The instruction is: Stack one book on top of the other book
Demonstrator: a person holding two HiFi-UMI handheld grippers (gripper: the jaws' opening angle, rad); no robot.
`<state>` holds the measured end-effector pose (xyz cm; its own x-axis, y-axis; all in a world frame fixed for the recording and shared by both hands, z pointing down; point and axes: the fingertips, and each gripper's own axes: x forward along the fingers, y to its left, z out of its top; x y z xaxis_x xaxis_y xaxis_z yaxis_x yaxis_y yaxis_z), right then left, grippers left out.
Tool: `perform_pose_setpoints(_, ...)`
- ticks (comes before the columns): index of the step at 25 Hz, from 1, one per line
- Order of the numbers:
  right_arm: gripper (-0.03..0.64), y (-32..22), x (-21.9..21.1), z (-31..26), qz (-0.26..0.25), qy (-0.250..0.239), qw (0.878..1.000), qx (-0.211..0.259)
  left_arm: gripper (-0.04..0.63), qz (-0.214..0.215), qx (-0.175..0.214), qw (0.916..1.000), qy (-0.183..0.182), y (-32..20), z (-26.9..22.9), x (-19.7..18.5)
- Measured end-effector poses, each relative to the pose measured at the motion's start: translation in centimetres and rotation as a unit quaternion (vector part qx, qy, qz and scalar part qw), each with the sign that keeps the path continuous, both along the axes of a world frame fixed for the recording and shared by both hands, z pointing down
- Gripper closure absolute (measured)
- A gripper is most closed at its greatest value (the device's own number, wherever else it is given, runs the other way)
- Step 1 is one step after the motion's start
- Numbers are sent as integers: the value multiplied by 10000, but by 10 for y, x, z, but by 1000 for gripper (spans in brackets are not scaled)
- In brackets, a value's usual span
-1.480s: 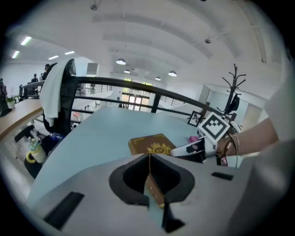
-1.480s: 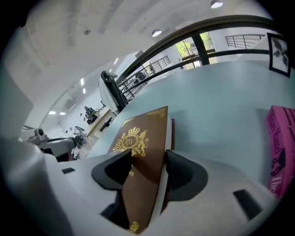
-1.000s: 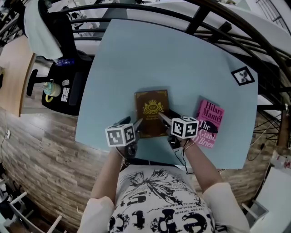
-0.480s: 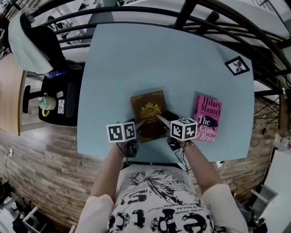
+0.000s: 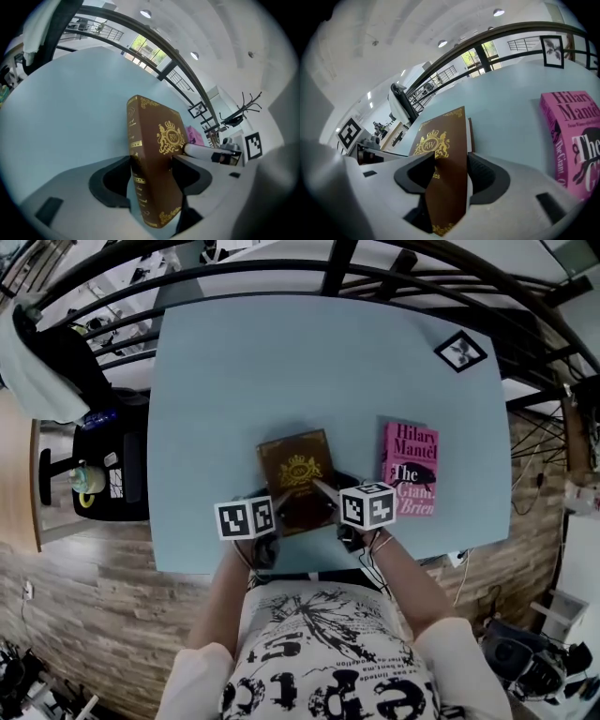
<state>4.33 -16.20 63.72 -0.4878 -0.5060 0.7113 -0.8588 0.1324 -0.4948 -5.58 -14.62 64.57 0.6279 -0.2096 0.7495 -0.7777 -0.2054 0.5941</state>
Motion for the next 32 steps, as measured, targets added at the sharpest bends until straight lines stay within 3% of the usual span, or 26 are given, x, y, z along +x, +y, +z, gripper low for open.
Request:
perform_pose_setpoints(5, 408, 12, 27, -23, 254, 65, 9997, -21, 327, 341, 378, 9985, -189, 3, -25, 26)
perform_pose_setpoints(13, 411, 30, 111, -72, 761, 75, 9967, 277, 327, 654, 838, 9943, 0, 11, -71, 109)
perform_pose_setpoints(24, 411, 78, 248, -74, 1374, 33, 9904, 150, 327, 1188, 964, 9882, -32, 45, -81, 244)
perform_pose_setpoints(32, 410, 80, 296, -52, 1471, -176, 9890, -19, 327, 1225, 887, 9883, -179, 46, -61, 296)
